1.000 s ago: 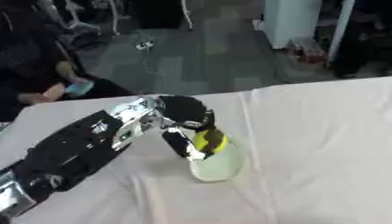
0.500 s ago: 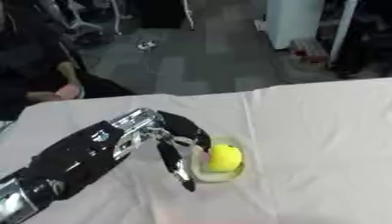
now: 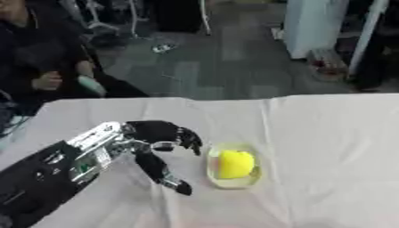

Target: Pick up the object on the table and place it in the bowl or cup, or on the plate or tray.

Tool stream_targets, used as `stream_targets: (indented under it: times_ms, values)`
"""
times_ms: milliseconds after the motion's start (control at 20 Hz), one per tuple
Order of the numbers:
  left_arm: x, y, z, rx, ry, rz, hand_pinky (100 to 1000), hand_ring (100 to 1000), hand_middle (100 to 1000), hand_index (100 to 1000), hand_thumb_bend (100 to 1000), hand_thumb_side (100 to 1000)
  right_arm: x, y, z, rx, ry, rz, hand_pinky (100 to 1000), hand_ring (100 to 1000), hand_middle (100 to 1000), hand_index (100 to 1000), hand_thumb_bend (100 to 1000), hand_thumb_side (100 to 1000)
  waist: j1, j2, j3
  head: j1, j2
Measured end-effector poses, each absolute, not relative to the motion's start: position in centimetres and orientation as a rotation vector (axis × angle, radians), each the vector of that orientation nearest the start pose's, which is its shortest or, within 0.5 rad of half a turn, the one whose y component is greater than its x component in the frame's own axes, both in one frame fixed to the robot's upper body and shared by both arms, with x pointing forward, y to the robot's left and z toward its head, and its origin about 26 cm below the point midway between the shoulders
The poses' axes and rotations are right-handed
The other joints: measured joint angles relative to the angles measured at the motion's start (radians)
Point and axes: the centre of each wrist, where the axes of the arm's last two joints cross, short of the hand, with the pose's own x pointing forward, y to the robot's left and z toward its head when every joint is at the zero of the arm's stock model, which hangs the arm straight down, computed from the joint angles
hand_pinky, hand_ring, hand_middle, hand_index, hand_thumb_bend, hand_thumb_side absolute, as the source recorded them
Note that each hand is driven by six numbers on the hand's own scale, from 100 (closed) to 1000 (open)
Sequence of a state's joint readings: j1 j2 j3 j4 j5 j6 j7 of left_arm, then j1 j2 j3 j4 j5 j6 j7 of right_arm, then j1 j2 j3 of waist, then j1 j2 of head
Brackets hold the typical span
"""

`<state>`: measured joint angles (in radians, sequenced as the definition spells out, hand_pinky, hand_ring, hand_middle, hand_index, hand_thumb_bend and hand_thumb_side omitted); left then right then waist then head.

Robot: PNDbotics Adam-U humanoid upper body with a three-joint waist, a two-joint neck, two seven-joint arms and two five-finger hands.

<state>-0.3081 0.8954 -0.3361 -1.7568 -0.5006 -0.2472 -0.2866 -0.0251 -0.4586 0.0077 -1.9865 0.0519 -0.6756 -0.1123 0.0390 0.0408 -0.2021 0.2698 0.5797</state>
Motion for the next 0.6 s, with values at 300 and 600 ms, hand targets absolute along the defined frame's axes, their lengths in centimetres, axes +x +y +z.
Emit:
stream_targets:
  times_ms: [300, 600]
  values:
    - [27.4, 31.4, 16.6, 0.666, -1.665, -1.643, 778, 772, 877, 856, 580, 948, 25.4, -30.4, 11.5, 0.507, 3.528, -0.618, 207, 489, 575, 343, 205, 1000, -0.026, -0.004, 0.074, -0.078, -0.025]
    - [26.1, 32.5, 15.3, 0.777, -1.562, -1.603, 760, 761, 872, 850, 548, 967, 24.8, -29.6, 10.2, 0.63, 3.52, -0.611, 212, 489, 574, 361, 204, 1000, -0.032, -0.012, 0.11, -0.113, -0.033]
